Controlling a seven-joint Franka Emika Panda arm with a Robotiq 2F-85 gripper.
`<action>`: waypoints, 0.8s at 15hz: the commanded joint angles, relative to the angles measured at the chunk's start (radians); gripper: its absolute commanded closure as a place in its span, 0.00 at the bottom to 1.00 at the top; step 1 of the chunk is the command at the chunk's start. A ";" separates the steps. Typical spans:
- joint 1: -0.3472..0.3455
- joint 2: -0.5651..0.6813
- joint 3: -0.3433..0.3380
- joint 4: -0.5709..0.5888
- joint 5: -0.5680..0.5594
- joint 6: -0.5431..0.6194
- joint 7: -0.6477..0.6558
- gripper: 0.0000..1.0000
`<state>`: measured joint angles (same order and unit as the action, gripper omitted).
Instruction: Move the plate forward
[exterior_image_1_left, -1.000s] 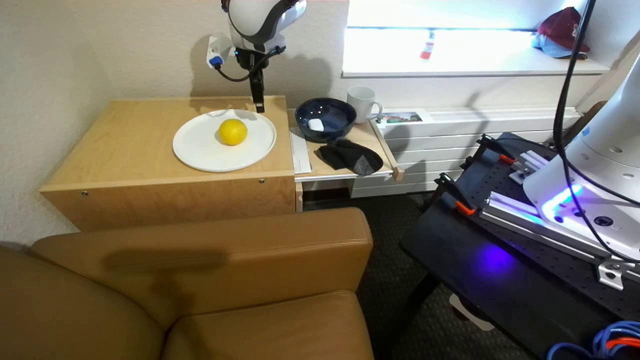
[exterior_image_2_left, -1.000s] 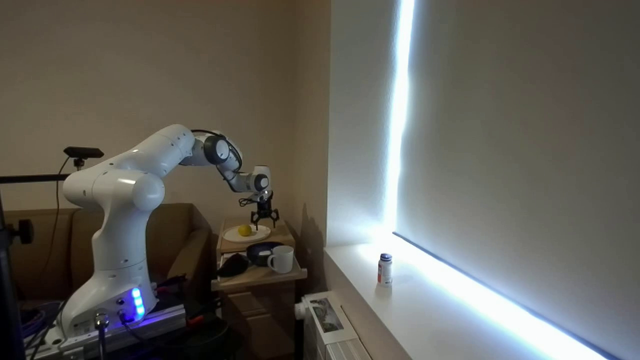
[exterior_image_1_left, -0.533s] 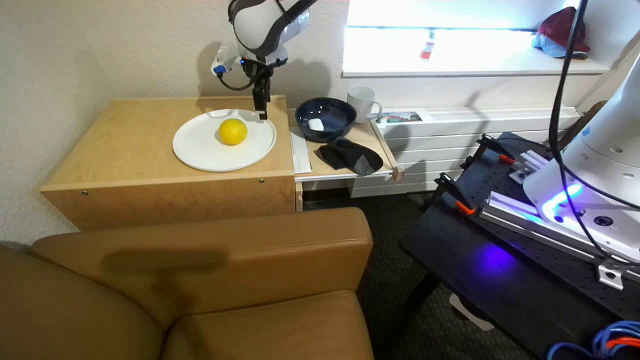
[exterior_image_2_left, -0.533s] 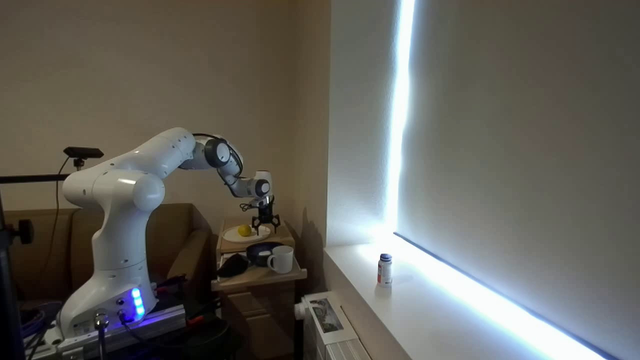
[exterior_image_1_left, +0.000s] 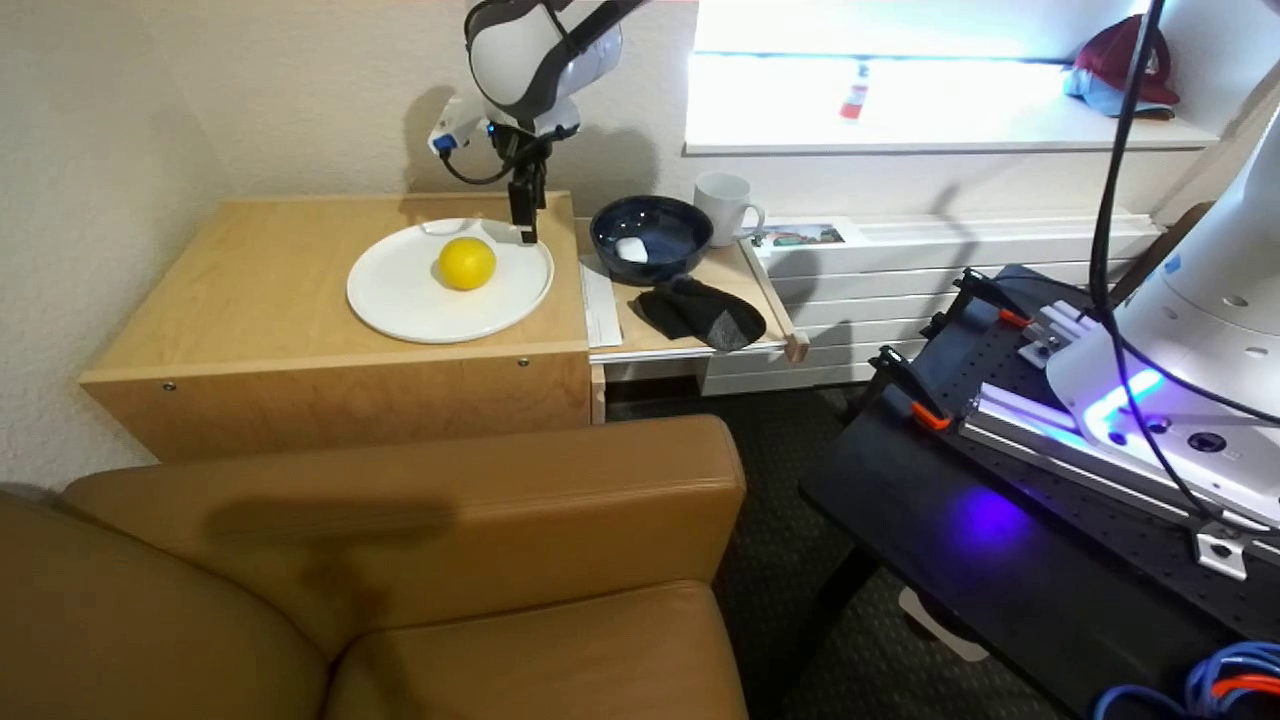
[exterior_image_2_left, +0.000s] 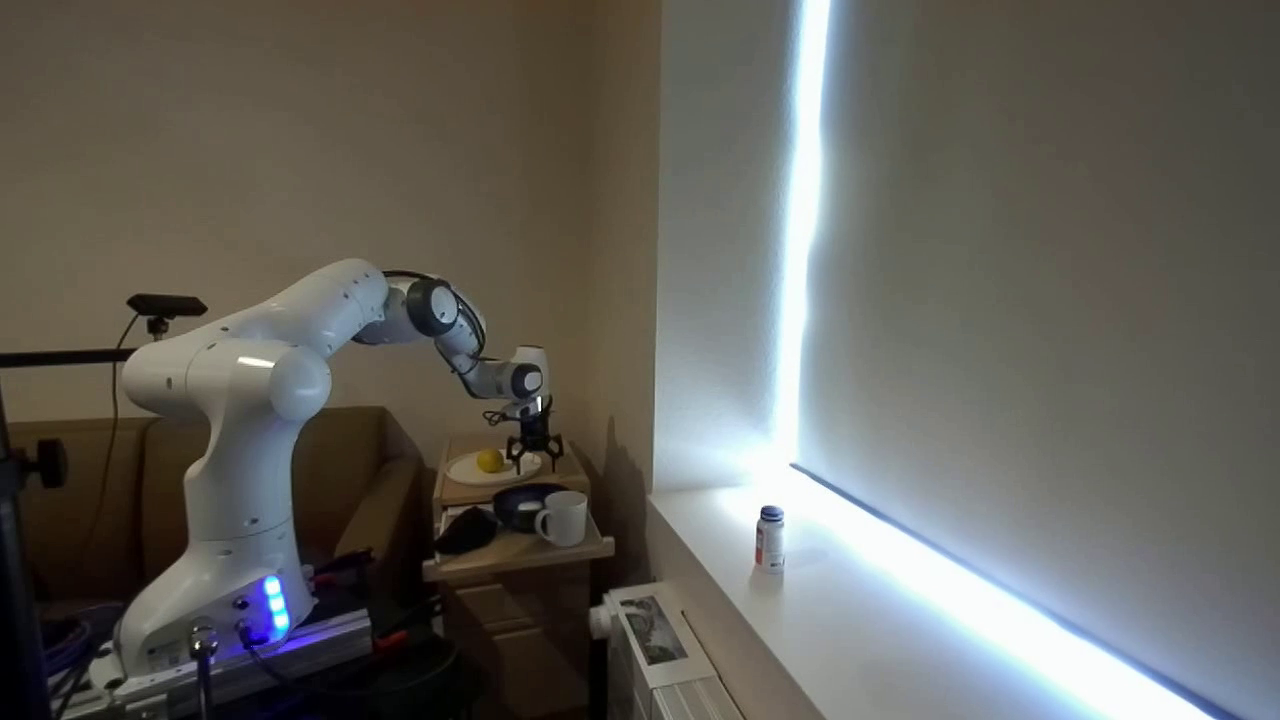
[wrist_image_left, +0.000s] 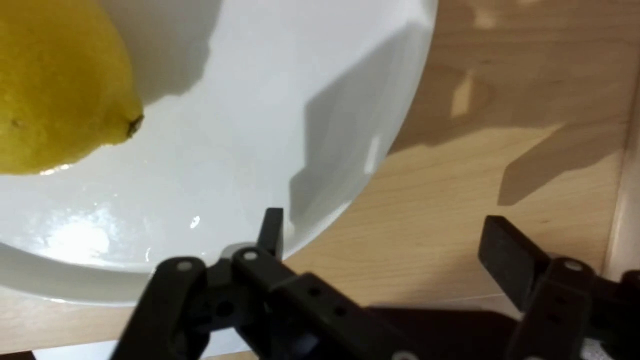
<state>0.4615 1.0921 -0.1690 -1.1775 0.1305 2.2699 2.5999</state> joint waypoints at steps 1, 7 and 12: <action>0.004 0.006 0.001 0.006 0.027 0.000 0.000 0.00; 0.004 0.009 0.003 0.000 0.033 -0.001 0.001 0.00; 0.051 0.057 -0.119 0.008 0.139 -0.043 0.002 0.00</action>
<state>0.4835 1.1136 -0.2092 -1.1775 0.1985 2.2540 2.6017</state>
